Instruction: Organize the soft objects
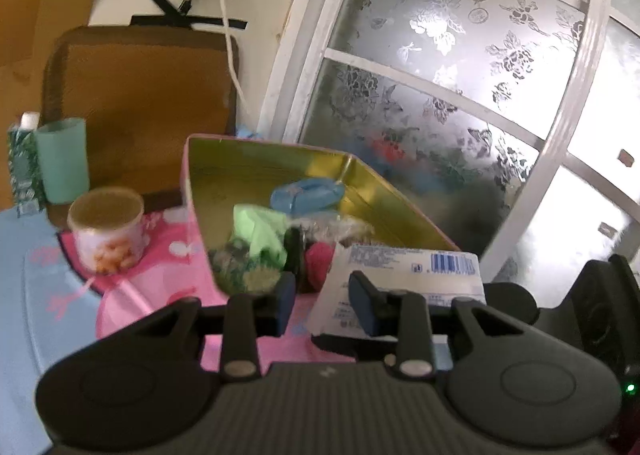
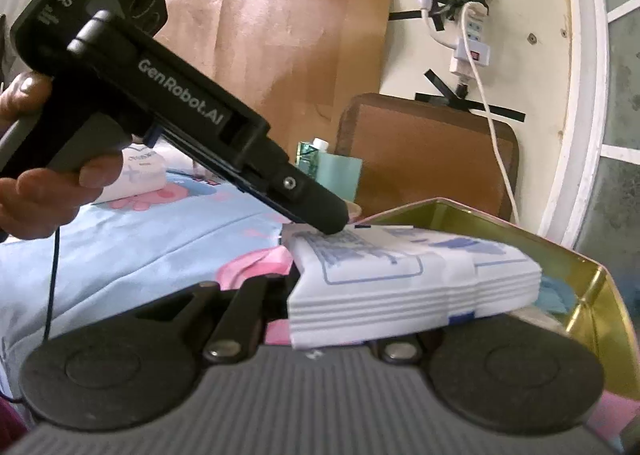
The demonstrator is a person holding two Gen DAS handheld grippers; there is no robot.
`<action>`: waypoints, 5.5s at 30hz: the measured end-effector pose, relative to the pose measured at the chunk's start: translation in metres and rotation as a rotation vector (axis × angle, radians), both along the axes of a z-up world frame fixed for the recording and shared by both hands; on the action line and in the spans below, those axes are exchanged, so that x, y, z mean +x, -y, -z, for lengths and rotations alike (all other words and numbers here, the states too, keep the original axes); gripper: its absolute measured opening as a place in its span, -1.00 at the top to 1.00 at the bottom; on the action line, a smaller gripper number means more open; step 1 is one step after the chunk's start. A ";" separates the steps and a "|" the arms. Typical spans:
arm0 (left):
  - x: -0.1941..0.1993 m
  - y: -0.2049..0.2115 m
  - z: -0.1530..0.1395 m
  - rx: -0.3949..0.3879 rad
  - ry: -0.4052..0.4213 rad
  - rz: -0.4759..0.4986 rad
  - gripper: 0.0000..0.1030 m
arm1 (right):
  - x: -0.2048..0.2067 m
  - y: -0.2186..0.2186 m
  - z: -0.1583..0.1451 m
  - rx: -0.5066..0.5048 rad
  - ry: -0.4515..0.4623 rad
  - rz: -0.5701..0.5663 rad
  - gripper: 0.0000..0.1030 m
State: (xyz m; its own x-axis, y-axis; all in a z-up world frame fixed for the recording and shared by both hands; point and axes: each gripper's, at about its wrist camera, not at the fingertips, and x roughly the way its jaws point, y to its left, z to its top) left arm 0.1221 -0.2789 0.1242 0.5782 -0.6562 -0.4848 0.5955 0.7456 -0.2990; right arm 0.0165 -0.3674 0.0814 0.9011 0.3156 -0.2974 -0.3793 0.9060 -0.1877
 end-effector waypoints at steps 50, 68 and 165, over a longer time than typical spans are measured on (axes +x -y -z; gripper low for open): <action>-0.088 -0.020 0.032 0.223 -0.025 -0.381 -0.99 | -0.073 -0.031 -0.027 0.566 -0.040 0.429 -0.89; -0.124 -0.030 0.040 0.250 -0.044 -0.380 -0.99 | -0.099 -0.062 -0.034 0.536 -0.009 0.462 -1.00; -0.088 -0.058 0.088 0.411 -0.041 -0.564 -0.99 | -0.064 -0.066 0.013 0.451 -0.051 0.546 -1.00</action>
